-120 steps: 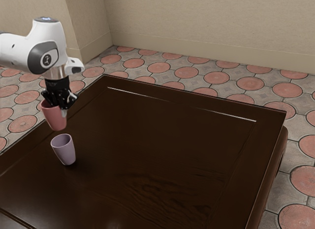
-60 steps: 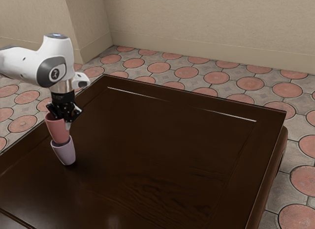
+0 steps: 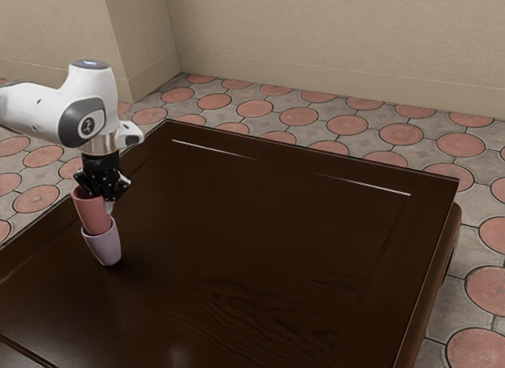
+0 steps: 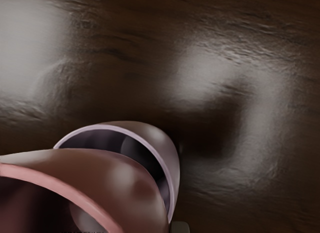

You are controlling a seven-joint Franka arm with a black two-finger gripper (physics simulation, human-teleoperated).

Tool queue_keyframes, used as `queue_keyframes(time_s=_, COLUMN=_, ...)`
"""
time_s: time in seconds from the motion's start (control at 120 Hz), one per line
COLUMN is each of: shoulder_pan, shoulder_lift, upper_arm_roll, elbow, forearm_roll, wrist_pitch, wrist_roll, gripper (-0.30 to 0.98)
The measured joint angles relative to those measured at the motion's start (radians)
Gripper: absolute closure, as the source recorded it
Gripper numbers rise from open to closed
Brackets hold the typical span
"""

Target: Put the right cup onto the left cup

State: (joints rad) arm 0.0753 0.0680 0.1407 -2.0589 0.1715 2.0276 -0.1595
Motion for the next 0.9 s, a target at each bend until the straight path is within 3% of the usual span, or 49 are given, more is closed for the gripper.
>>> queue_keyframes(time_s=0.433, shoulder_pan=0.001, shoulder_lift=0.067, upper_arm_roll=0.013, elbow=0.0, forearm_roll=0.003, wrist_pitch=0.047, wrist_roll=-0.014, gripper=0.77)
queue_keyframes(time_s=0.7, shoulder_pan=0.0, shoulder_lift=0.028, upper_arm_roll=0.007, elbow=0.004, forearm_roll=-0.003, wrist_pitch=0.05, wrist_roll=-0.011, gripper=0.3)
queue_keyframes(time_s=0.833, shoulder_pan=0.005, shoulder_lift=-0.018, upper_arm_roll=-0.006, elbow=0.031, forearm_roll=-0.007, wrist_pitch=0.025, wrist_roll=-0.009, gripper=0.16)
queue_keyframes(time_s=0.9, shoulder_pan=0.045, shoulder_lift=-0.039, upper_arm_roll=-0.062, elbow=0.105, forearm_roll=-0.012, wrist_pitch=-0.018, wrist_roll=-0.007, gripper=0.12)
